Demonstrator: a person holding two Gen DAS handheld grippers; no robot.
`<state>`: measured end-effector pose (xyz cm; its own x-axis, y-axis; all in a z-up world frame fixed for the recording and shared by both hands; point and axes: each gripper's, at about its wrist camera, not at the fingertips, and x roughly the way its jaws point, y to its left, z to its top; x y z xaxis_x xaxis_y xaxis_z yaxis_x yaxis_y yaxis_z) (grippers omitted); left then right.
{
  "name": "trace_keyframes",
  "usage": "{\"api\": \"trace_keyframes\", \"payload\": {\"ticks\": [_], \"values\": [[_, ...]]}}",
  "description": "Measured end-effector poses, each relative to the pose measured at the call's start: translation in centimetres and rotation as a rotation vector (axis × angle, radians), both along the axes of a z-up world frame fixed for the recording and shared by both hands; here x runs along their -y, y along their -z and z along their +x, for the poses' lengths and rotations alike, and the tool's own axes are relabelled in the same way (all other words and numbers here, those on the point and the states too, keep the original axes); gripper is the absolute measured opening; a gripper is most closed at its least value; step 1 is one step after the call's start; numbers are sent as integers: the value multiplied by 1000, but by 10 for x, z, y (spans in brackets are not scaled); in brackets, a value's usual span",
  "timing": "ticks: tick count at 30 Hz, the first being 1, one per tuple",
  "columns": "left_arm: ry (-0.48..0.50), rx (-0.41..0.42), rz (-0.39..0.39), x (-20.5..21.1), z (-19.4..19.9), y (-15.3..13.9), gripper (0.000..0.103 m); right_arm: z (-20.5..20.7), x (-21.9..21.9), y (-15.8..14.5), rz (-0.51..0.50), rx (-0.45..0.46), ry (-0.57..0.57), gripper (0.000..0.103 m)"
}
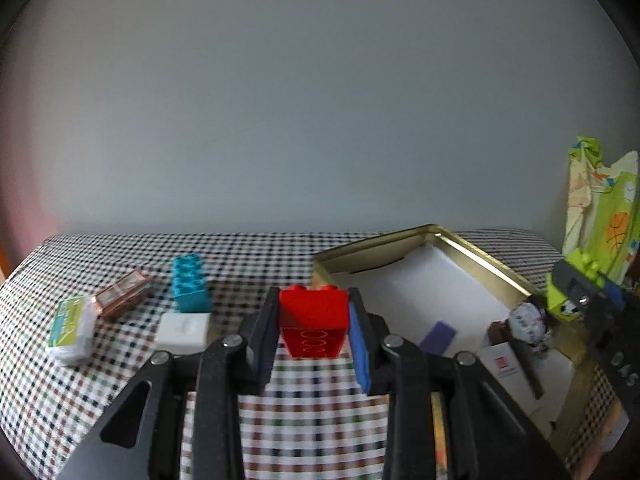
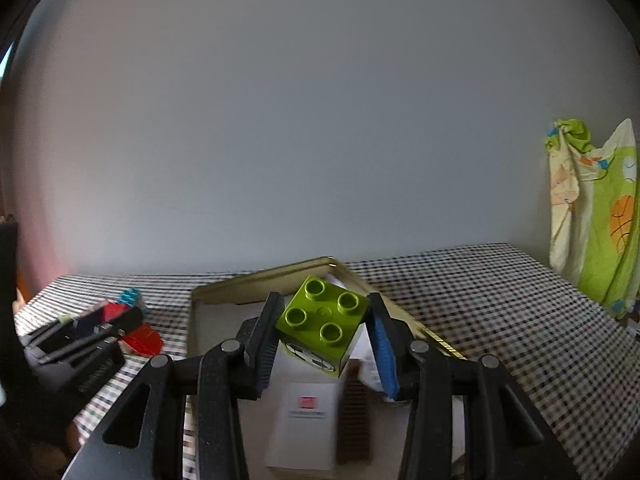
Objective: Organize rigid objects
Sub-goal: 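Carry the lime-green and red bricks over the gold tin with both tools, then open the right tool to drop the lime-green brick while the left tool lowers the red brick into the tin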
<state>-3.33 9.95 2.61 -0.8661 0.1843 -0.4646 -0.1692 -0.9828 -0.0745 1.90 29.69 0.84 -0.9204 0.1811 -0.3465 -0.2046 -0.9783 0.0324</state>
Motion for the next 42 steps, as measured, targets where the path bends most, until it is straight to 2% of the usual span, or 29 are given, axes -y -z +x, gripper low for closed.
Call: {"api": "trace_keyframes", "payload": {"ticks": [7,14,19,22,29,30,31,32,33,34,35,36,37,39,42], "values": [[44,-20,-29,-30,-2,-2,30,-6,-27,5,12,49,30,45],[73,-38,-30,-52,-13,-7,30,-17,-30,20,-7,146,8,45],[119,-54,-47,-72,-19,-9,30,-18,-26,23,-12,165,7,45],[148,-36,-66,-85,-26,-3,30,-17,-25,22,-18,172,3,45],[187,71,-86,-92,-40,16,32,-20,-25,22,-14,166,-11,45],[181,78,-82,-92,-41,16,35,-20,-25,23,-17,166,-17,45],[163,82,-78,-90,-43,16,46,-20,-25,23,-23,165,-25,45],[139,87,-72,-90,-44,17,65,-20,-25,24,-35,169,-31,45],[104,94,-60,-85,-46,17,76,-20,-27,23,-46,167,-32,46],[77,97,-46,-80,-47,17,95,-19,-29,23,-59,164,-31,46],[57,94,-24,-74,-47,17,102,-17,-32,21,-77,154,-34,47],[53,85,7,-67,-45,16,102,-14,-37,18,-109,128,-36,53],[58,79,38,-62,-43,15,102,-12,-40,17,-128,109,-37,67],[58,86,53,-58,-41,13,103,-3,-45,10,-162,37,-24,80],[60,77,28,-58,-37,11,103,6,-46,4,-158,-18,-5,81]]}}
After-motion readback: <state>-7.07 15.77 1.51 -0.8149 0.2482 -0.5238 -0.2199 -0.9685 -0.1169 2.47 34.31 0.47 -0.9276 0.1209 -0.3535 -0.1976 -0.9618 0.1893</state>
